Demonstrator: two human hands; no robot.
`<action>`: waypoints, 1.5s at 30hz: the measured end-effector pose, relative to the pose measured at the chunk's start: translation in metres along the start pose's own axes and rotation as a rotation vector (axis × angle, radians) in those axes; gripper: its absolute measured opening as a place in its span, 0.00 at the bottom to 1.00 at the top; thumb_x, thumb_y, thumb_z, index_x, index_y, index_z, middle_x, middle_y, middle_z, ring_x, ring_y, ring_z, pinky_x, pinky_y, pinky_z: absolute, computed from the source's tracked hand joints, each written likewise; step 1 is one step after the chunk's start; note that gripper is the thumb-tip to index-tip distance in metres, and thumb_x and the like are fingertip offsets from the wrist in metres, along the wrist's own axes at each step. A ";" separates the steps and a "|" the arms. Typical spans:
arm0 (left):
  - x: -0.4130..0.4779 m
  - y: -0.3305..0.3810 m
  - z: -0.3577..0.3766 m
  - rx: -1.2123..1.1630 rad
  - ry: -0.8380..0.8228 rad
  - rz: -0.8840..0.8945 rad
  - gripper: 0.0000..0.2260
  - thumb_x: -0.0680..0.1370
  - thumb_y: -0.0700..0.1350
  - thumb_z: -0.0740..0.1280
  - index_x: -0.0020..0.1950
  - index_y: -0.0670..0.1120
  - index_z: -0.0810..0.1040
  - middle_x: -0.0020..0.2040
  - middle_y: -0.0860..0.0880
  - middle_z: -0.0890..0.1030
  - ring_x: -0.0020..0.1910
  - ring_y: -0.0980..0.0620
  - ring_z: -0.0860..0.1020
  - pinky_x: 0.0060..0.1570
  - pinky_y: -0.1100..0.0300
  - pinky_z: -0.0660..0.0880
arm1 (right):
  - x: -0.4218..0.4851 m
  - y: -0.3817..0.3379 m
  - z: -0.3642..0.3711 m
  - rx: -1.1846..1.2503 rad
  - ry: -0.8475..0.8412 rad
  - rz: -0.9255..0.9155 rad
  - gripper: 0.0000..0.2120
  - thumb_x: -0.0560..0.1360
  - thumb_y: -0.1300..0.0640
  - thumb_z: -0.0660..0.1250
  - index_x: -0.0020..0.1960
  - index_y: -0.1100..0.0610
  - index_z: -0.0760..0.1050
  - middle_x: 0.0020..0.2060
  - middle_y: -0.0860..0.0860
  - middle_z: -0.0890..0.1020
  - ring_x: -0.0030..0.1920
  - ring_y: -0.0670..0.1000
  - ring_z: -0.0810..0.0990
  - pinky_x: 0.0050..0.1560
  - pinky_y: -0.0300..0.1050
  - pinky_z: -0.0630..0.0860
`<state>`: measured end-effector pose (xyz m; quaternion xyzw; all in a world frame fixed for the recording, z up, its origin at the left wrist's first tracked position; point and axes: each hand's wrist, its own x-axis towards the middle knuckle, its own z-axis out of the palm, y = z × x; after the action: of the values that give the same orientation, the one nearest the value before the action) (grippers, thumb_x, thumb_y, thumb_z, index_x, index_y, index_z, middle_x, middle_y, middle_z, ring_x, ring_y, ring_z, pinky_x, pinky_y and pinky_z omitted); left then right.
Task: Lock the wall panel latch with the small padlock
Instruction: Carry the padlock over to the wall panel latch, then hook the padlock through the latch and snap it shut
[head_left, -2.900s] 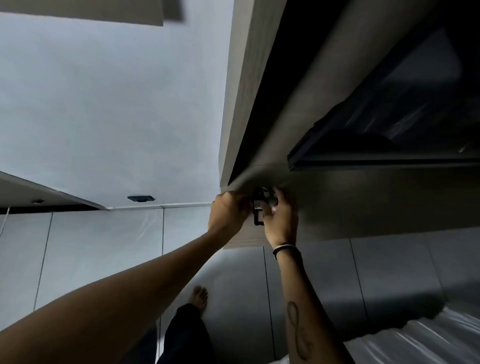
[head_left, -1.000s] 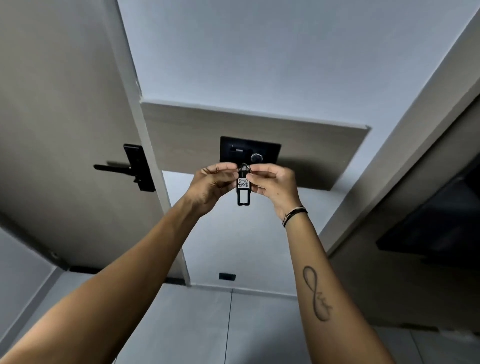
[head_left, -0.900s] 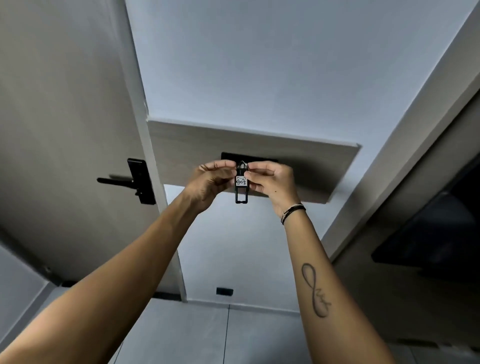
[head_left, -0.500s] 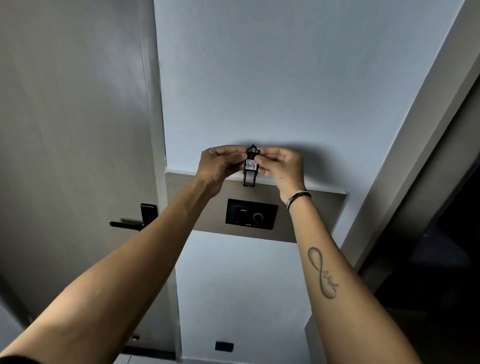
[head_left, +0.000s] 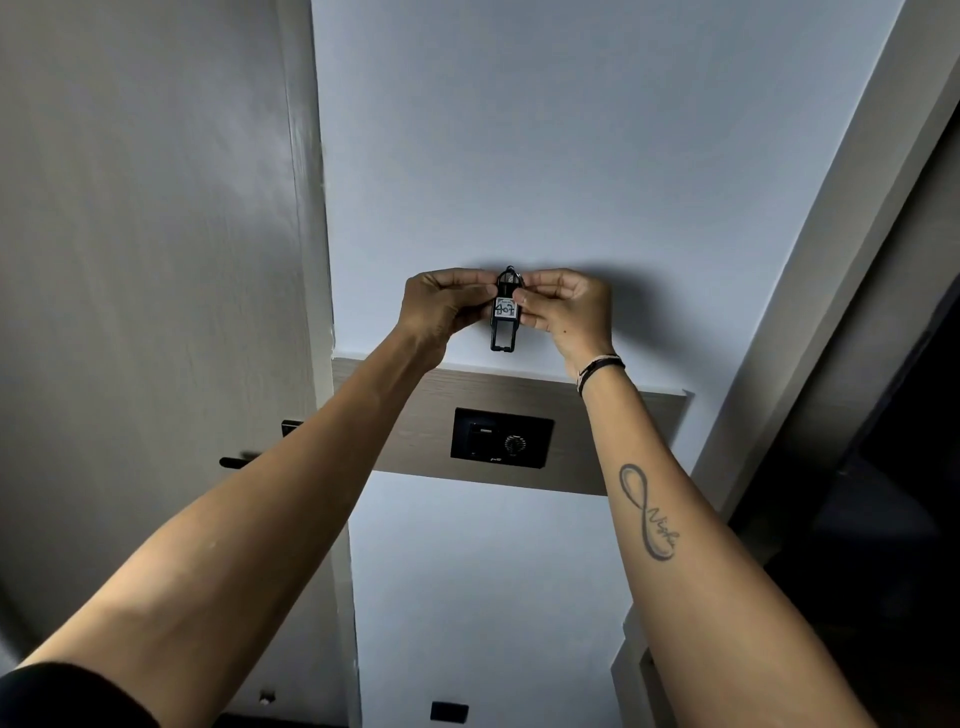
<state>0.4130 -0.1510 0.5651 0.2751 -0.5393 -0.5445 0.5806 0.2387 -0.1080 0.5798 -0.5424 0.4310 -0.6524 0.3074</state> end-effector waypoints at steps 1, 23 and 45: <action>0.001 -0.001 0.000 0.008 -0.001 0.001 0.09 0.75 0.32 0.76 0.43 0.45 0.90 0.41 0.46 0.90 0.41 0.48 0.88 0.54 0.54 0.87 | 0.001 0.001 0.000 -0.003 0.001 0.001 0.08 0.73 0.70 0.76 0.46 0.59 0.82 0.40 0.55 0.86 0.37 0.50 0.85 0.41 0.41 0.86; -0.010 -0.085 -0.026 0.332 0.108 0.012 0.07 0.73 0.31 0.79 0.50 0.35 0.88 0.43 0.40 0.87 0.41 0.47 0.86 0.45 0.57 0.87 | -0.022 0.102 0.005 -0.189 0.018 0.089 0.12 0.71 0.72 0.77 0.53 0.65 0.83 0.41 0.55 0.84 0.42 0.55 0.85 0.46 0.52 0.88; -0.028 -0.132 -0.039 0.663 0.088 0.087 0.04 0.73 0.36 0.79 0.46 0.40 0.90 0.45 0.43 0.90 0.43 0.50 0.87 0.55 0.48 0.85 | -0.051 0.151 -0.004 -0.440 0.052 0.050 0.07 0.71 0.66 0.79 0.48 0.60 0.86 0.37 0.46 0.84 0.31 0.44 0.84 0.36 0.45 0.87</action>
<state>0.4092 -0.1697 0.4257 0.4490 -0.6728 -0.3017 0.5047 0.2360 -0.1289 0.4221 -0.5686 0.5840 -0.5486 0.1863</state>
